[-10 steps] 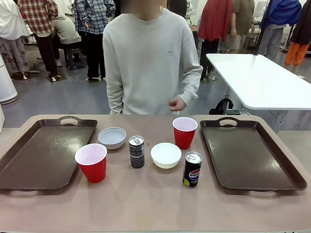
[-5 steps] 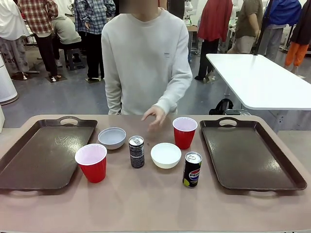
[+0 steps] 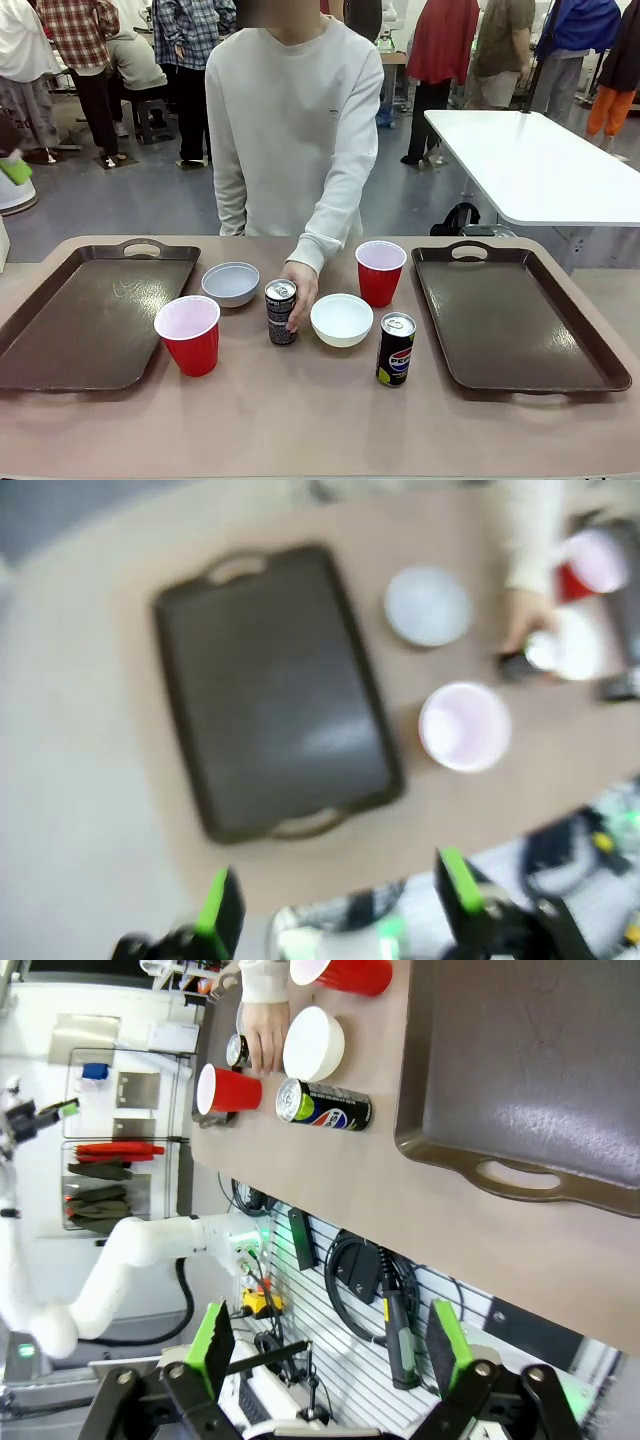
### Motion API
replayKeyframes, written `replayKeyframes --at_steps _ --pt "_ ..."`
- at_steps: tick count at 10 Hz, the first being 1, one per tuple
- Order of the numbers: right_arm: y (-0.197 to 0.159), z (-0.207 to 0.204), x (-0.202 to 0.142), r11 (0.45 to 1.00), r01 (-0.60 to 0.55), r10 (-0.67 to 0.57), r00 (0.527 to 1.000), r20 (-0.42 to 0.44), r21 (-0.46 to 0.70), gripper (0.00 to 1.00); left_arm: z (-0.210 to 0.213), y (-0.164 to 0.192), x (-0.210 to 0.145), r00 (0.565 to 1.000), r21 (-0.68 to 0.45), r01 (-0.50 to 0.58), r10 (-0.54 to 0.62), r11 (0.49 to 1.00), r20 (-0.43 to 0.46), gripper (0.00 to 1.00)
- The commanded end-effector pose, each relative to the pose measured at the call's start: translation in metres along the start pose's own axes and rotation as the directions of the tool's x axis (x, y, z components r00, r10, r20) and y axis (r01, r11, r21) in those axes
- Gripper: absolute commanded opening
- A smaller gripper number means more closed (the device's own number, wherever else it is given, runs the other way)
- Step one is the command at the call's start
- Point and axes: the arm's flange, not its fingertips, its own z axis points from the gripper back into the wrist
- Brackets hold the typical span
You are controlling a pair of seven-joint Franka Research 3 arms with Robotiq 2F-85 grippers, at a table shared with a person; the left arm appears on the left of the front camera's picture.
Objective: Prepare tableware on both trays.
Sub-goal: Pick up a Picnic Bowl from the table and place it on a Handle tray.
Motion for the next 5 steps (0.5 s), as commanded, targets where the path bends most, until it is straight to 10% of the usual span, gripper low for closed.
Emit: replayKeyframes --at_steps 1,5 --pt "0.0 0.0 0.001 1.0 0.004 -0.004 1.0 0.004 0.025 1.0 -0.014 0.014 0.067 0.989 0.138 -0.01 0.03 0.99 -0.147 1.0" --pt "0.0 0.0 0.001 1.0 0.004 -0.004 1.0 0.004 0.025 1.0 -0.031 0.011 0.066 0.993 0.14 -0.012 0.028 0.99 -0.113 1.0"
